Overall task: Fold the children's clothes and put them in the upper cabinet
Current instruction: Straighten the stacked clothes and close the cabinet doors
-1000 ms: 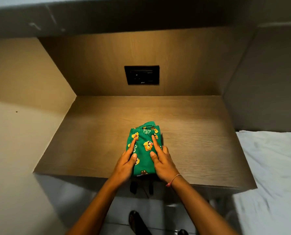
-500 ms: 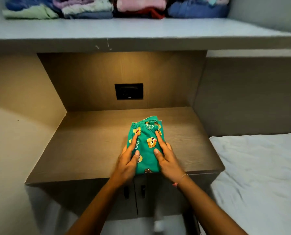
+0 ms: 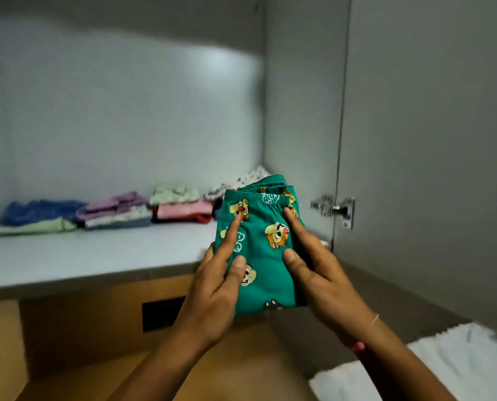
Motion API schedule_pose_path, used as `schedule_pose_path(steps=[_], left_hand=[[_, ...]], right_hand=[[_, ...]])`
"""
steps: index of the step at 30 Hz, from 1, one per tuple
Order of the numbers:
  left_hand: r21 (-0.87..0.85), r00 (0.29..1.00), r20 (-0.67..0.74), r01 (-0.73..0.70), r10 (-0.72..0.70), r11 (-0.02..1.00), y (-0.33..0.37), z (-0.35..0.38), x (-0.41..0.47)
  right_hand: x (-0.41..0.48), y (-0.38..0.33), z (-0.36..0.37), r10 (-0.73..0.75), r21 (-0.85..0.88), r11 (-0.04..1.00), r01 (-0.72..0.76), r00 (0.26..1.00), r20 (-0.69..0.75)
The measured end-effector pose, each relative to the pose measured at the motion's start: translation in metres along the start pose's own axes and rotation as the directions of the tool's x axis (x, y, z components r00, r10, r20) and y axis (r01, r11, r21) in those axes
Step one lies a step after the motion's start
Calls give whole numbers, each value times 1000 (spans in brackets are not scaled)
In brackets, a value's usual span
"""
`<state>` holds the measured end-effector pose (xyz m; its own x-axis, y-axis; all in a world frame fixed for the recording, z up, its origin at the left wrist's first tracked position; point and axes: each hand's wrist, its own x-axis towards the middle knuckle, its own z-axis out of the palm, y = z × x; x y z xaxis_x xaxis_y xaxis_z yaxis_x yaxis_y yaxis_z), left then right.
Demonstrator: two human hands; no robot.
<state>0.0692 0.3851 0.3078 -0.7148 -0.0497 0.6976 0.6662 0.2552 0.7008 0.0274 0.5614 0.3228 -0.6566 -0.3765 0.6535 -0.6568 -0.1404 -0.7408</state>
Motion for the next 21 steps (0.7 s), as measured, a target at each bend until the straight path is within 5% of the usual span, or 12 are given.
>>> schedule_pose_path(steps=[4, 8, 12, 15, 18, 21], left_hand=[[14, 997, 43, 70, -70, 997, -2, 0, 95], [365, 962, 64, 226, -267, 903, -38, -2, 167], [713, 881, 108, 254, -460, 653, -76, -4, 198], [853, 853, 138, 156, -503, 498, -84, -13, 198], [915, 871, 84, 125, -484, 383, -84, -45, 196], [970, 861, 52, 78, -506, 232, -91, -77, 180]], right_hand=[[88, -10, -28, 91, 1, 996, -91, 994, -56], [155, 21, -43, 294, -95, 946, -309, 945, -144], [186, 65, -50, 382, -566, 713, -414, 906, -182], [190, 75, -50, 278, -766, 539, -349, 933, -229], [201, 69, -43, 25, -847, 520, -113, 993, -117], [214, 70, -22, 220, -844, 536, 15, 963, 157]])
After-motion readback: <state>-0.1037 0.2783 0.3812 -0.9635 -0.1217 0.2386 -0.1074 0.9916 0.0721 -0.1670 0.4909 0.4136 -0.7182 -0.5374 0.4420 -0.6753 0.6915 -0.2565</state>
